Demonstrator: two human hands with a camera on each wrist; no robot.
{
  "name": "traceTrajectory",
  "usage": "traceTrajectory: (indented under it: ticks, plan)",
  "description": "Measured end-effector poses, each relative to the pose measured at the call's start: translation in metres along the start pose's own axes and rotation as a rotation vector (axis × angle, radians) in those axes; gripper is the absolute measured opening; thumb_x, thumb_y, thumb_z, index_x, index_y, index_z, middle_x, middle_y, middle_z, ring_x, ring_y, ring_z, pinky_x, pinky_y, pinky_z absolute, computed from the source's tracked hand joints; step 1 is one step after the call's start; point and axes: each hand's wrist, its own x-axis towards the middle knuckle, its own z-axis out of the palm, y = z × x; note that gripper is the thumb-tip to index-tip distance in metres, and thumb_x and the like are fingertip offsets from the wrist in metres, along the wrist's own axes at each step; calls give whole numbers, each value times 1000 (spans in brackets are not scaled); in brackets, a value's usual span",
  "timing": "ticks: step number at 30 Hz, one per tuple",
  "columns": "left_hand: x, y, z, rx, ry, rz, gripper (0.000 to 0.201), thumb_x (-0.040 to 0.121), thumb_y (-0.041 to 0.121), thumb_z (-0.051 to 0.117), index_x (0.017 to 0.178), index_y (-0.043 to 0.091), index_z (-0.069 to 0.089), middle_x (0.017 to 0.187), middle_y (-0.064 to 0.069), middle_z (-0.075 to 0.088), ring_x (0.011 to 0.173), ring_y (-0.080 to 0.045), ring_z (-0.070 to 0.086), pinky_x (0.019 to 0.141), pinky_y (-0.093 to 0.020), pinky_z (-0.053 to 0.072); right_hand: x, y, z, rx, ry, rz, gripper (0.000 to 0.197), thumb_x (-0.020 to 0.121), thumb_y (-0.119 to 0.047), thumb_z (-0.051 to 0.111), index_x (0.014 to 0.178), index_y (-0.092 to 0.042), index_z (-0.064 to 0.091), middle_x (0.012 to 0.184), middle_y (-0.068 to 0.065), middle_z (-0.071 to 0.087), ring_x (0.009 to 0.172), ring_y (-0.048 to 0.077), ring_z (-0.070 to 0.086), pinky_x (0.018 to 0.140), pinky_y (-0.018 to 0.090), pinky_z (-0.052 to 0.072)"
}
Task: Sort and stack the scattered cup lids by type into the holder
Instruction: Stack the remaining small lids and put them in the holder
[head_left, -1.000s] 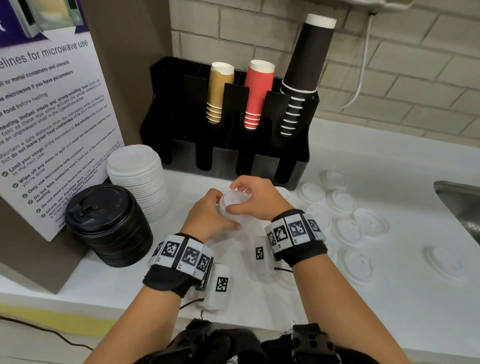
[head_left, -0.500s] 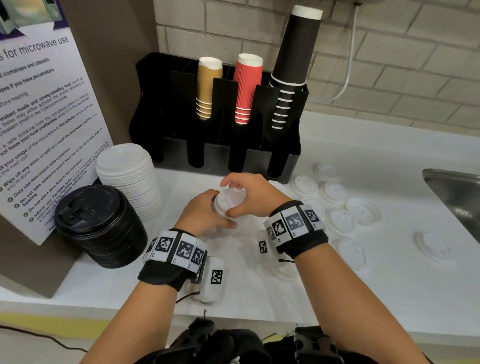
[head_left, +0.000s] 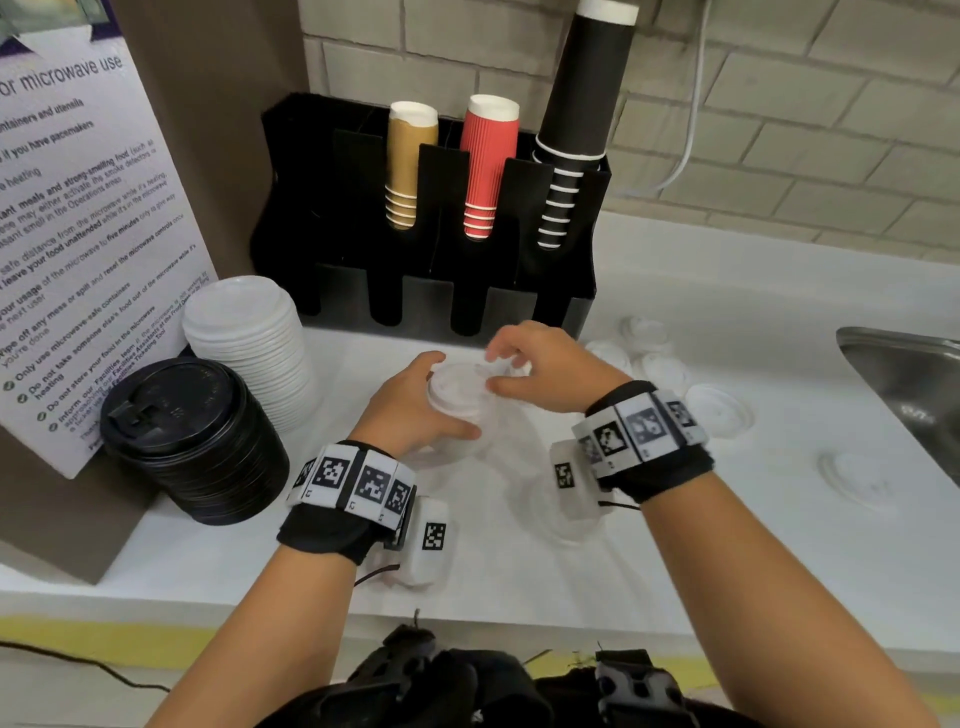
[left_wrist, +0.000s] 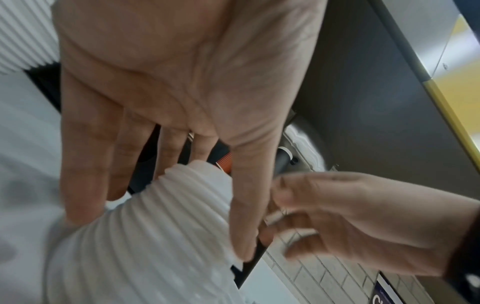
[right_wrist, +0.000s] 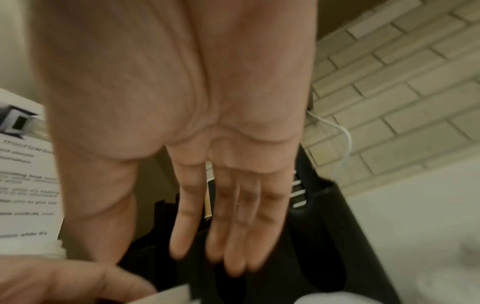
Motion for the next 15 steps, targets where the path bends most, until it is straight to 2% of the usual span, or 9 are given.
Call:
traceTrajectory:
  ticks: [1,3,5,7,9,11,13,15]
  plan:
    - [1,1,0,18,5,13,94,59,24,91,140,25,42,120,7,52,110,-20,53,93,-34,46,-5,3,-5,-76,-58,34,31,83,-34,71,107,-18,60,107,1,56,99,20,57,80,24,43]
    - [3,4,2,49,5,32,82,60,20,90,131,23,49,118,6,56,108,-19,53,87,-30,43,-18,6,-9,-246,-258,128,44,74,-44,77,106,-21,57,105,-2,57,92,17,56,76,27,45]
    - [5,7,5,49,6,35,72,61,17,89,123,23,53,113,5,59,107,-20,54,86,-32,45,-31,6,-4,-371,-468,212,64,63,-48,83,113,-24,50,101,-5,55,86,14,55,67,26,45]
    - [6,10,8,40,6,34,70,61,15,89,121,22,53,115,3,60,108,-22,55,91,-38,48,-41,7,5,-427,-580,233,73,60,-42,87,116,-23,44,91,-7,50,74,11,51,56,24,40]
    - [7,12,11,34,7,34,72,62,15,89,123,23,52,119,1,60,111,-24,55,95,-42,49,-46,9,14,-432,-617,231,74,61,-33,88,118,-20,42,94,-4,49,71,11,48,55,25,39]
    - [7,12,15,35,21,30,79,62,16,89,129,22,49,124,0,58,115,-26,54,98,-41,47,-51,12,22,-424,-622,216,72,63,-28,87,119,-17,42,106,3,51,77,16,51,60,28,43]
    - [7,11,18,46,49,22,84,62,18,90,133,21,46,127,0,56,117,-26,52,96,-37,44,-54,14,28,-409,-603,191,70,66,-28,84,120,-18,41,111,3,47,83,19,51,62,29,42]
    - [7,10,20,48,67,23,80,61,19,91,129,20,48,124,1,57,113,-24,52,92,-35,44,-55,17,29,-374,-547,170,63,69,-33,80,117,-21,41,107,0,44,84,18,50,61,27,39]
